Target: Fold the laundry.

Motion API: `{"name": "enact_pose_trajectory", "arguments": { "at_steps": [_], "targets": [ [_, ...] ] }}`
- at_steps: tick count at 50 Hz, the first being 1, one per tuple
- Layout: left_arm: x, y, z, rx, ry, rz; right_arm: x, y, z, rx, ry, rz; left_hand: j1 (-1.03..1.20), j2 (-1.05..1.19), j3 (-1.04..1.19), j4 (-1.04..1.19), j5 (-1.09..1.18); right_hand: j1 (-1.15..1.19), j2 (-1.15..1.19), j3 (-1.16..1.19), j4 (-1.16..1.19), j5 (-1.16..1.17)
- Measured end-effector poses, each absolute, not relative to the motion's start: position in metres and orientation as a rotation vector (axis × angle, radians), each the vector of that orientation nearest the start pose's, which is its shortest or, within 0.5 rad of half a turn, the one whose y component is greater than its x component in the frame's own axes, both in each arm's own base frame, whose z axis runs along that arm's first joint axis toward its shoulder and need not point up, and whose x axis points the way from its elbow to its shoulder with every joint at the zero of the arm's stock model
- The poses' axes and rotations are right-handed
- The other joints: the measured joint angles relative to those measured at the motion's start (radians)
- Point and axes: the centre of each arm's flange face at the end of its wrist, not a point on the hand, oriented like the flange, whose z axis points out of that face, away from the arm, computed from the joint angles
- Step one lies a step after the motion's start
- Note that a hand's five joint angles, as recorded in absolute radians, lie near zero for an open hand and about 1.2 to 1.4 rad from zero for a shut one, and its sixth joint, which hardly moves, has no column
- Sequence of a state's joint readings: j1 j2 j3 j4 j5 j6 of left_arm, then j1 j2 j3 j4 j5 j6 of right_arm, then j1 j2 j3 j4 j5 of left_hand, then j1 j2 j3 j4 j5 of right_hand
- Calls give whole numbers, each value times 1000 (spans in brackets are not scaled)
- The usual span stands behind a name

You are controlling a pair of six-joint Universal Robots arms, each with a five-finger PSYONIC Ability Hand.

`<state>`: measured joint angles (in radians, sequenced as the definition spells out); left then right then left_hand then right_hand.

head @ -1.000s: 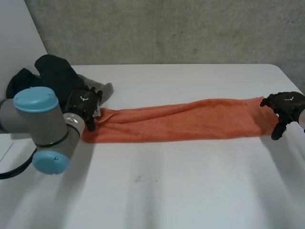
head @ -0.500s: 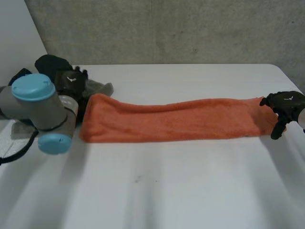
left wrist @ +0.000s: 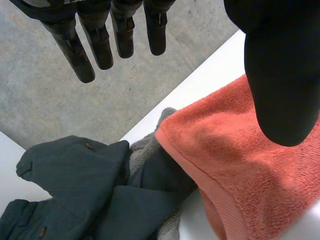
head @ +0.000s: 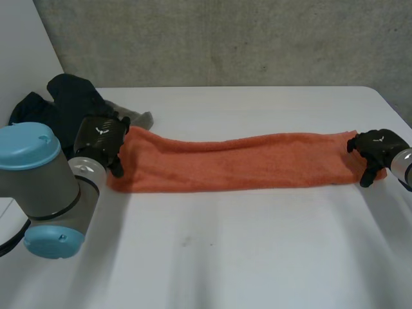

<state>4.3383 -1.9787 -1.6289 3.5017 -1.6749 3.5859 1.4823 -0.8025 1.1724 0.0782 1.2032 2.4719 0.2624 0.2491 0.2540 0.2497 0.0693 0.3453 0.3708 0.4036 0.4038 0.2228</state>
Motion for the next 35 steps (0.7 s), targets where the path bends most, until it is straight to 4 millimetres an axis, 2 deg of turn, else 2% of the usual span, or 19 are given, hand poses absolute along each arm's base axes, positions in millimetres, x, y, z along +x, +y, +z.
{"name": "enact_pose_trajectory", "arguments": {
  "at_steps": [5, 16, 17, 18, 19, 24, 28, 31, 32, 33, 35],
  "targets": [
    [-248, -297, 182, 788, 2122, -2012, 126, -430, 124, -1094, 2504, -1758, 0, 0, 0, 0, 0, 85, 132, 102, 99, 87],
    [-246, -300, 178, 780, 2136, -2000, 124, -441, 113, -1121, 2513, -1768, 0, 0, 0, 0, 0, 243, 320, 281, 279, 254],
    [-246, -300, 178, 779, 2137, -1997, 124, -442, 111, -1130, 2514, -1768, 0, 0, 0, 0, 0, 472, 628, 578, 579, 521],
    [-246, -300, 178, 778, 2137, -1997, 124, -442, 110, -1132, 2514, -1768, 0, 0, 0, 0, 0, 472, 628, 578, 579, 521],
    [-246, -301, 178, 778, 2137, -1996, 124, -443, 110, -1137, 2515, -1769, 0, 0, 0, 0, 0, 554, 750, 713, 715, 665],
    [-245, -301, 178, 776, 2137, -1995, 120, -446, 112, -1138, 2536, -1802, 0, 0, 0, 0, 0, 585, 806, 777, 784, 746],
    [-245, -301, 179, 773, 2134, -1999, 106, -452, 122, -1101, 2582, -1861, 0, 0, 0, 0, 0, 585, 806, 777, 784, 746],
    [-244, -300, 181, 770, 2129, -2004, 85, -457, 136, -1052, 2627, -1929, 0, 0, 0, 0, 0, 587, 806, 777, 784, 746],
    [-244, -300, 181, 770, 2129, -2004, 85, -457, 136, -1052, 2627, -1929, 0, 0, 0, 0, 0, 587, 806, 777, 784, 746],
    [-244, -299, 183, 767, 2126, -2008, 71, -460, 144, -1030, 2655, -1968, 0, 0, 0, 0, 0, 600, 806, 777, 784, 746],
    [-243, -298, 185, 765, 2122, -2012, 58, -463, 151, -1022, 2680, -2003, 0, 0, 0, 0, 0, 600, 806, 777, 784, 746]
  ]
}}
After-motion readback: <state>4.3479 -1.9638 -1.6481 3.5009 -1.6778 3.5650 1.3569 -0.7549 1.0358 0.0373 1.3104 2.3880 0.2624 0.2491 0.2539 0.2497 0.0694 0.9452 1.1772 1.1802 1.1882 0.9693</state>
